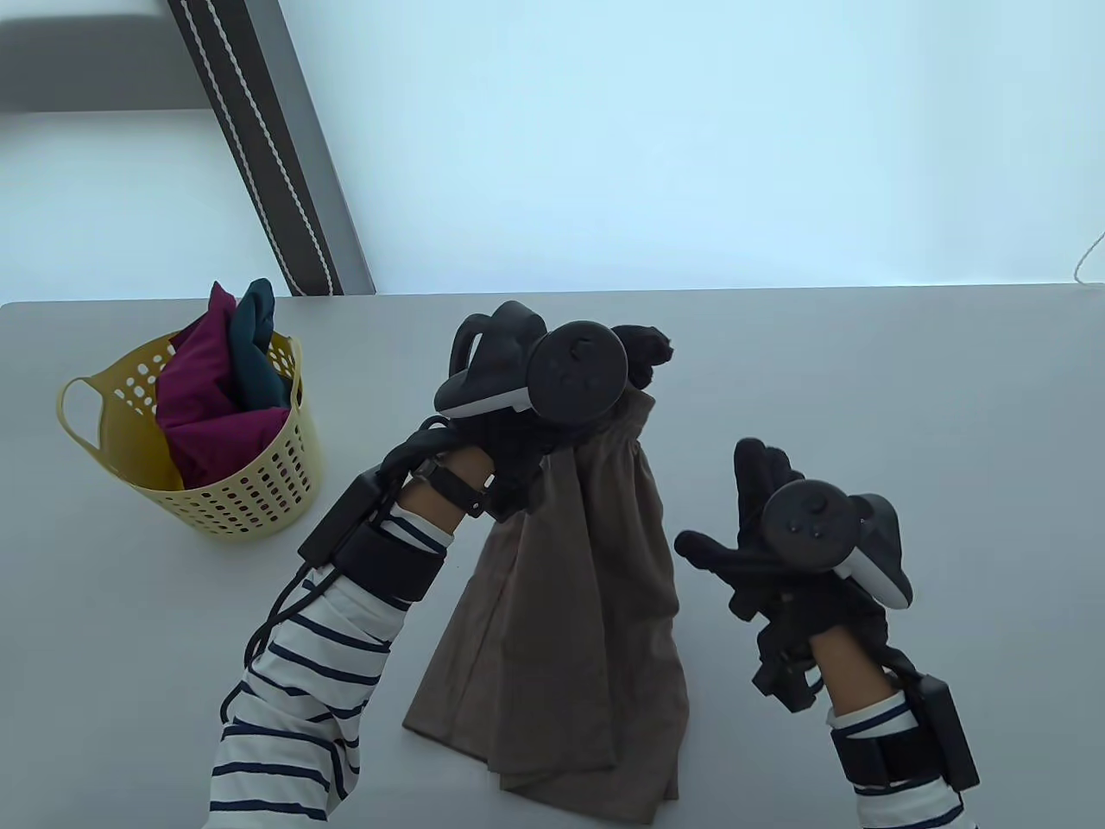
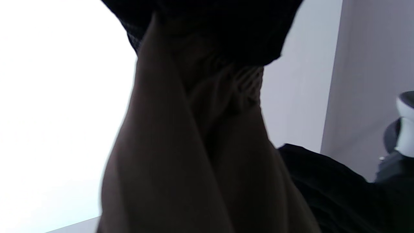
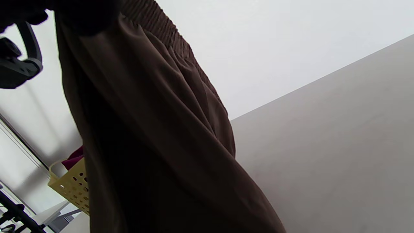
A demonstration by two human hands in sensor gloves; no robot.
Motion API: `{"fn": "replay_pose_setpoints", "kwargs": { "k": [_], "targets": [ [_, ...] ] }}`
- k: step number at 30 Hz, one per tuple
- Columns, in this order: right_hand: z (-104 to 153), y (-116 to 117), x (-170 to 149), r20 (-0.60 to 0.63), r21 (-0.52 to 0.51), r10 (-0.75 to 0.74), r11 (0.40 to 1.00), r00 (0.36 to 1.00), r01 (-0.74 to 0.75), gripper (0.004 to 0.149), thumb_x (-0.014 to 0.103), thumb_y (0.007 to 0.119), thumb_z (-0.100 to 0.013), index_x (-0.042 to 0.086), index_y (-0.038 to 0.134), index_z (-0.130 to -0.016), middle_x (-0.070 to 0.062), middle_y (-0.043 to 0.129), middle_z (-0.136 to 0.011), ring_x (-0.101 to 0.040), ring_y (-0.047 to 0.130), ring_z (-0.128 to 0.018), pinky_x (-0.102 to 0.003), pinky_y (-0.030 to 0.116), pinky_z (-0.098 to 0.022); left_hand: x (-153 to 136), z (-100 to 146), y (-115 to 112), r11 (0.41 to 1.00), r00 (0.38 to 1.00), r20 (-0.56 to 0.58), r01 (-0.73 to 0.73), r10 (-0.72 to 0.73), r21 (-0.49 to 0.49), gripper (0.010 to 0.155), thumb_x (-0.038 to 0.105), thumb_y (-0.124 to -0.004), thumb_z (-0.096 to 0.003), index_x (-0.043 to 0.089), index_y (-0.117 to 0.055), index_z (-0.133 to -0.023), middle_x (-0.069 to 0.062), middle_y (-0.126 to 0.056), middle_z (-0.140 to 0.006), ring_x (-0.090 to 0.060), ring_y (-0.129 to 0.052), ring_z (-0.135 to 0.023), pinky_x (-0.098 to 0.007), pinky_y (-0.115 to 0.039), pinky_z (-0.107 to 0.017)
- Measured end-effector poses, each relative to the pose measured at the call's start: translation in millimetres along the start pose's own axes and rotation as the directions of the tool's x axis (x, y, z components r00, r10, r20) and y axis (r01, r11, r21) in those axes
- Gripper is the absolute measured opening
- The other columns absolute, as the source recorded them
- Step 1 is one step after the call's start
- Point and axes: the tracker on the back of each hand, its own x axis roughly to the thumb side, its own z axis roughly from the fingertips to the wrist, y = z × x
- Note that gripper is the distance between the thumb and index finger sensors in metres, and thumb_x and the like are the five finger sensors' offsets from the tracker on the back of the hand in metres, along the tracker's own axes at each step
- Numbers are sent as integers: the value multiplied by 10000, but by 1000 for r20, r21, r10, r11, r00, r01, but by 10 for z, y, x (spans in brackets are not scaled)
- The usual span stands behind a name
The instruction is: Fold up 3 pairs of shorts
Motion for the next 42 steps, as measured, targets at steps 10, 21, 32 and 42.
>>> {"fn": "replay_pose_setpoints", "kwargs": {
  "k": [10, 21, 32, 42],
  "targets": [
    [-330, -325, 228, 169, 118, -197, 977, 966, 178, 550, 476, 832, -392, 192, 765, -857, -56, 917, -764, -477, 760, -891, -739, 387, -611, -4, 379, 334, 961, 975, 183, -163, 123, 224, 639, 288, -824, -360, 347, -567, -942, 188, -901, -831, 62, -1088, -684, -268, -868, -705],
    [127, -952, 145, 29, -301, -32, 953, 999, 39, 422, 272, 833, -424, 184, 804, -836, -107, 914, -780, -467, 877, -775, -665, 597, -587, -496, 1094, 627, 937, 989, 27, -146, 145, 318, 665, 276, -832, -398, 239, -575, -1010, 31, -940, -877, -37, -1137, -642, -365, -972, -597],
    [986, -1826, 1223, 588, -218, -316, 825, 745, 521, 452, 279, 824, -441, 160, 768, -874, -112, 954, -661, -230, 1048, -428, -496, 841, -427, -367, 1697, 1276, 905, 874, 309, -418, 375, 83, 618, 321, -772, -489, 152, -574, -1050, -52, -975, -821, -83, -1091, -500, -424, -959, -549],
    [106, -1639, 898, 38, -222, 65, 974, 997, -55, 531, 154, 748, -452, 72, 663, -970, -180, 854, -764, -317, 966, -536, -559, 748, -499, -732, 847, 754, 990, 993, -121, -36, 19, -140, 627, 283, -802, -455, 169, -595, -1036, -16, -929, -866, -109, -1089, -637, -485, -904, -622]
  ]
}}
